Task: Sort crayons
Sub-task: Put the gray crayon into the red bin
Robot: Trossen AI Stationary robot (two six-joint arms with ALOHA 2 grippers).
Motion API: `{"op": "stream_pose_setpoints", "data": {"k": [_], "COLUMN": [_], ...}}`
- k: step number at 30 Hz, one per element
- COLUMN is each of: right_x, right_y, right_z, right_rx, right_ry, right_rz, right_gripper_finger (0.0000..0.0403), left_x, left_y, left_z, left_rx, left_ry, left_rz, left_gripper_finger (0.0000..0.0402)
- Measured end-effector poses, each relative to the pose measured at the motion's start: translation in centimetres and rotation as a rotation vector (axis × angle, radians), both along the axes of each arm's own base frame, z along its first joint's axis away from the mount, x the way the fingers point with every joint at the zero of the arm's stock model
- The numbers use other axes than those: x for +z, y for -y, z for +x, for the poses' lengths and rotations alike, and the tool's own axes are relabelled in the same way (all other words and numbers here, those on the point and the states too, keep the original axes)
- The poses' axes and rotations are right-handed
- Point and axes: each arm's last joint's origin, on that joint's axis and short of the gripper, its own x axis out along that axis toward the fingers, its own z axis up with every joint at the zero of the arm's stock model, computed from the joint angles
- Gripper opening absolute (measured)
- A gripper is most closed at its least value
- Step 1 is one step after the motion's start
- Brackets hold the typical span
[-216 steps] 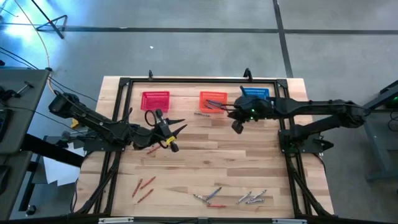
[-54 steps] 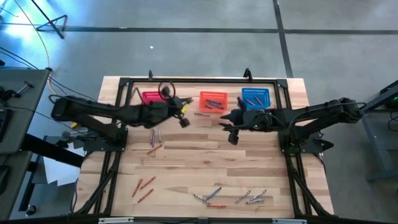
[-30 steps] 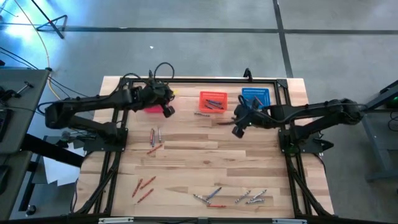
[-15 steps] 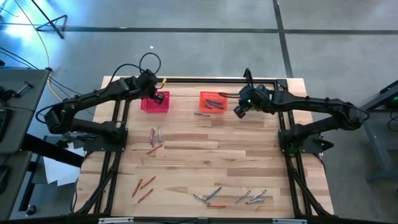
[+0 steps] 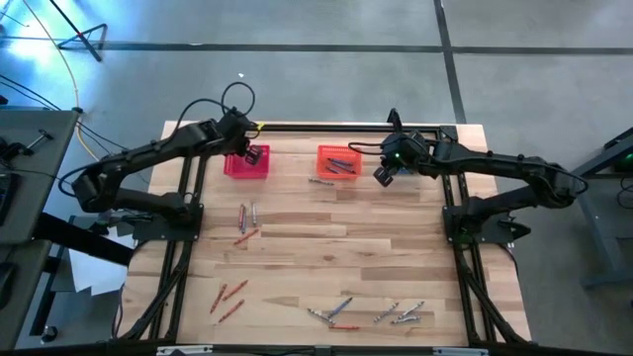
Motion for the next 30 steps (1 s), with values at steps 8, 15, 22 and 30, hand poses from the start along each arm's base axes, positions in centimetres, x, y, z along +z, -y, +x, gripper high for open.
{"op": "stream_pose_setpoints", "data": {"k": [8, 15, 22, 30], "right_x": [0.0, -0.1, -0.1, -0.1], "right_y": [0.0, 0.0, 0.0, -0.1], "right_z": [0.0, -0.1, -0.1, -0.1], "right_rx": [0.020, 0.022, 0.019, 0.023], "right_ry": [-0.015, -0.027, -0.024, -0.019], "right_rz": [-0.010, -0.008, -0.006, 0.003], "right_gripper_finger": [0.0126, 0.0126, 0.0126, 0.0126], "left_x": [-3.8, -3.8, 0.9, 1.7], "left_y": [-1.7, -1.0, 1.9, 6.8], "left_z": [2.0, 2.7, 3.1, 4.8], "left_rx": [-0.026, -0.117, -0.320, -0.463], "left_ry": [-0.152, -0.115, 0.118, 0.194], "left_rz": [-0.069, -0.119, -0.106, -0.155], "left_gripper_finger": [0.0050, 0.0050, 0.0051, 0.0051]}}
